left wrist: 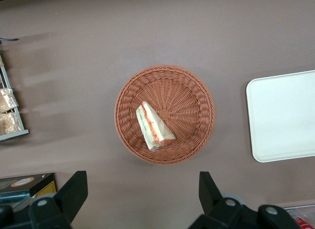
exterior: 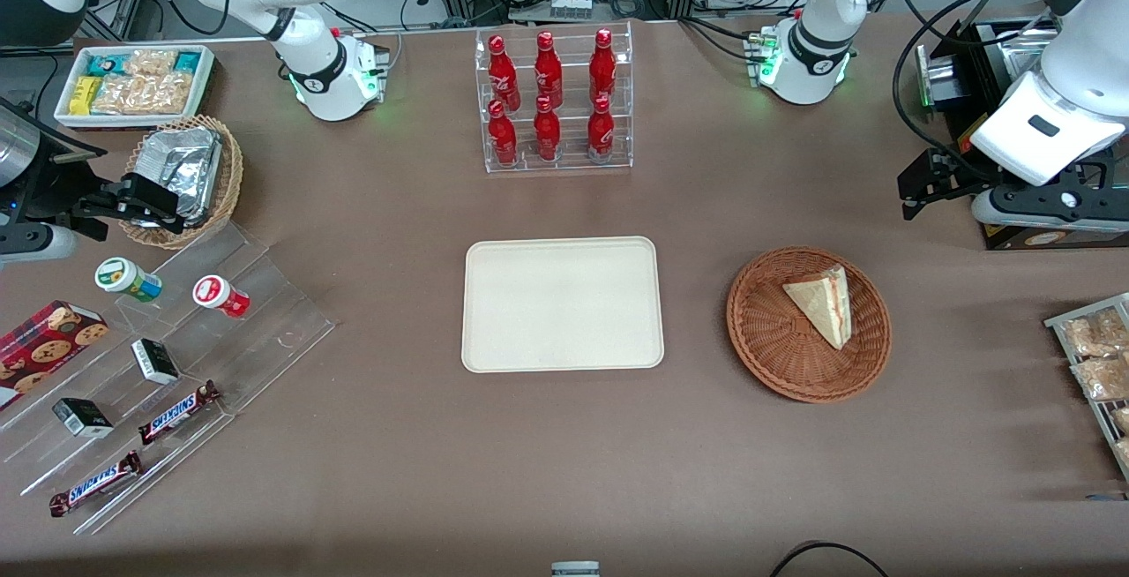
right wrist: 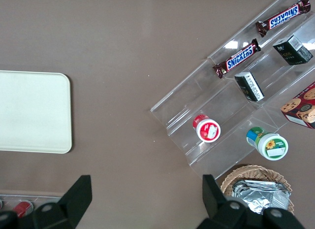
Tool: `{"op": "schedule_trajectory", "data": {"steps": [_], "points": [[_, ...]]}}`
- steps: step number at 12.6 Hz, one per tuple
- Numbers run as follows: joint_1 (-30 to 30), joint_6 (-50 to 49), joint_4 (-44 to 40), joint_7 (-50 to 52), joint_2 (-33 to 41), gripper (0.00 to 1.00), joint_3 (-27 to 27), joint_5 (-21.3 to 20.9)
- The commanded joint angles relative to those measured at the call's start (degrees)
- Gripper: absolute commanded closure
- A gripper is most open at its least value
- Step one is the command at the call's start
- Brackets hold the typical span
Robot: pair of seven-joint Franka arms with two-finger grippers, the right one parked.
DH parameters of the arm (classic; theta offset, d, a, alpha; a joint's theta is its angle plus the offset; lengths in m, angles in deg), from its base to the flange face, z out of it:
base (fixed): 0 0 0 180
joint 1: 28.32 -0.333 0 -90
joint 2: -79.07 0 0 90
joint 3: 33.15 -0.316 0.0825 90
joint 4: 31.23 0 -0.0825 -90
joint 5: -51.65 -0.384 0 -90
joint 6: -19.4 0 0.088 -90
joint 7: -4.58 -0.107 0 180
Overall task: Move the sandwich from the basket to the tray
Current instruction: 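Move the left gripper over the wicker basket above the wrapped sandwich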
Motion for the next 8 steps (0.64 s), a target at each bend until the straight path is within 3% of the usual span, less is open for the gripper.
{"op": "schedule_trajectory", "data": {"steps": [1,8], "points": [[-0.1,-1.2,-1.1,-0.5,-0.3,0.00,-0.1,0.2],[-1.8,0.9,6.9,-0.1,0.9,0.00,-0.3,0.0]]}}
